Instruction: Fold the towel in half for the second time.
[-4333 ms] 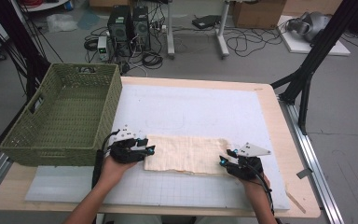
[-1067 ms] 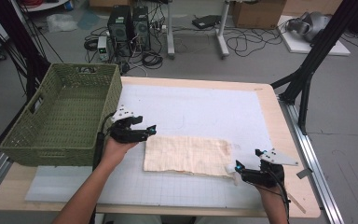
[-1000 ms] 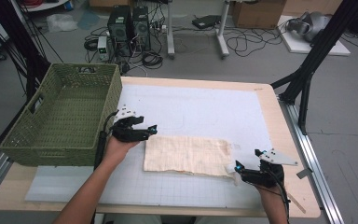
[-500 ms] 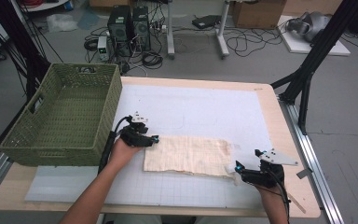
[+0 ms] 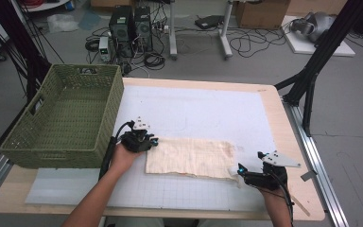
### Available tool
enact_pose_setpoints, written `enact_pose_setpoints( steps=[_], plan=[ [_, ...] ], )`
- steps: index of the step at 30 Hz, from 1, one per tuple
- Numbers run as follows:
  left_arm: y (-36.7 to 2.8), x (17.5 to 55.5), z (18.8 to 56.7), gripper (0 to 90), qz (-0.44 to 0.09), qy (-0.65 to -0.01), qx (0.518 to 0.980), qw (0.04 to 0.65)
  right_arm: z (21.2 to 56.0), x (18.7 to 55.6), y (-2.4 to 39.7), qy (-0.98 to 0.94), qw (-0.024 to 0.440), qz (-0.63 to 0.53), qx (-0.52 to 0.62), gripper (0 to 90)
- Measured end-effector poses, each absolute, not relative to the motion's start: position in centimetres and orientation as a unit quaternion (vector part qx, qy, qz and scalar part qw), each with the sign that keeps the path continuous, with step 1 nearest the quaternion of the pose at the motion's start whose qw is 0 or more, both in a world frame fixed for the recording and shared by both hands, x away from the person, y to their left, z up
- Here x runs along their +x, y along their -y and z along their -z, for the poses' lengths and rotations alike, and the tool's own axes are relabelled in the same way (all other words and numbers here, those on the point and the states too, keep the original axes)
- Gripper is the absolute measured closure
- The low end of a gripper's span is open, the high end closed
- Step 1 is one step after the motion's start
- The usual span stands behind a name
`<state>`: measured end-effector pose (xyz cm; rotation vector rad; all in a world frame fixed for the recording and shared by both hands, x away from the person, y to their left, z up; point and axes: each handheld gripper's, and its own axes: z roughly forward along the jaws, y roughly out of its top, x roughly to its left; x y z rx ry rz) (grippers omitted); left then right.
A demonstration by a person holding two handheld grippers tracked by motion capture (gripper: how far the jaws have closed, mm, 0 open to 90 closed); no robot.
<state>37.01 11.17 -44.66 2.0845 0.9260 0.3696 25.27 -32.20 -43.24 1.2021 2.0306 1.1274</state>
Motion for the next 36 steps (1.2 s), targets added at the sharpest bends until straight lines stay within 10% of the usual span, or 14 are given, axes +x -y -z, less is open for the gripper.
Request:
enact_pose_setpoints(
  steps=[36],
  plan=[
    [-13.1, 35.7, 43.9, 83.1, -0.121, -0.383, 0.778, 0.483, 41.9, 33.7, 27.9, -0.78, 0.207, -0.399, 0.435, 13.4]
  ],
)
